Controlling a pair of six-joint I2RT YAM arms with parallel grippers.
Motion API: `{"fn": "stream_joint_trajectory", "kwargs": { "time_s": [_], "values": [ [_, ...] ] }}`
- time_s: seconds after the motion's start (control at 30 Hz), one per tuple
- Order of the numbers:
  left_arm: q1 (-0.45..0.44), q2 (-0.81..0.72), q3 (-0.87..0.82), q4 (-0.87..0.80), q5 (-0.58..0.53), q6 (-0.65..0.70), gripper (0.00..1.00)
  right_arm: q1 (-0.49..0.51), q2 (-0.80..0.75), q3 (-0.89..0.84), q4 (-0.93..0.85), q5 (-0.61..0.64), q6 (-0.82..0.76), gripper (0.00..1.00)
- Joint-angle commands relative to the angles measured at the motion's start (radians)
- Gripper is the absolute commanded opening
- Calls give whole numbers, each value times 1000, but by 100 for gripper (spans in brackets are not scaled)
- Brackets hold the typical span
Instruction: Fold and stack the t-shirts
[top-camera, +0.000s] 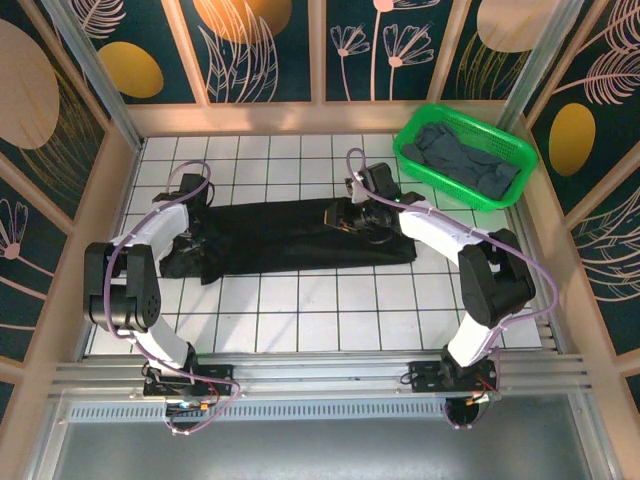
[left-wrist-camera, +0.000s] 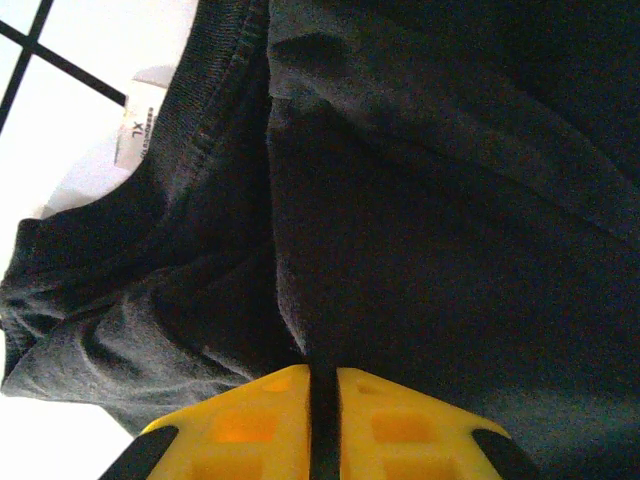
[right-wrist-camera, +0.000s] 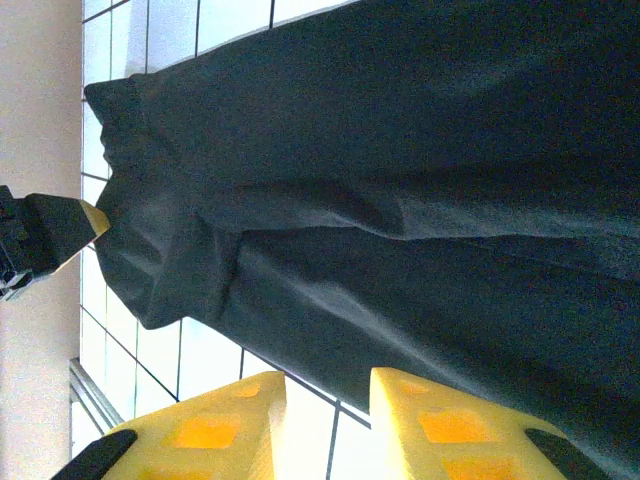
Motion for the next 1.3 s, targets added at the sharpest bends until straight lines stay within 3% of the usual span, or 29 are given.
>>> {"fn": "stream_joint_trajectory", "kwargs": {
  "time_s": [0.0,0.4,0.5,0.6,1.0,1.27],
  "values": [
    [7,17,6,10,29,40,14,-2,-2,35,-12,3,-2,29],
    [7,-29,23,-21,55,32,15,-1,-4,17,-2,2,3,29],
    [7,-38,24,-24,49,32,10,-2,2,23,-3,0,3,29],
    [8,-39,34,-35,24,36,0,-2,3,26,-3,0,3,29],
    [11,24,143,-82,-114,104,0,-2,-7,14,-9,6,1,28],
    [48,136,188,-19,-158,140,0,-8,-14,5,-12,11,0,28]
  ]
}}
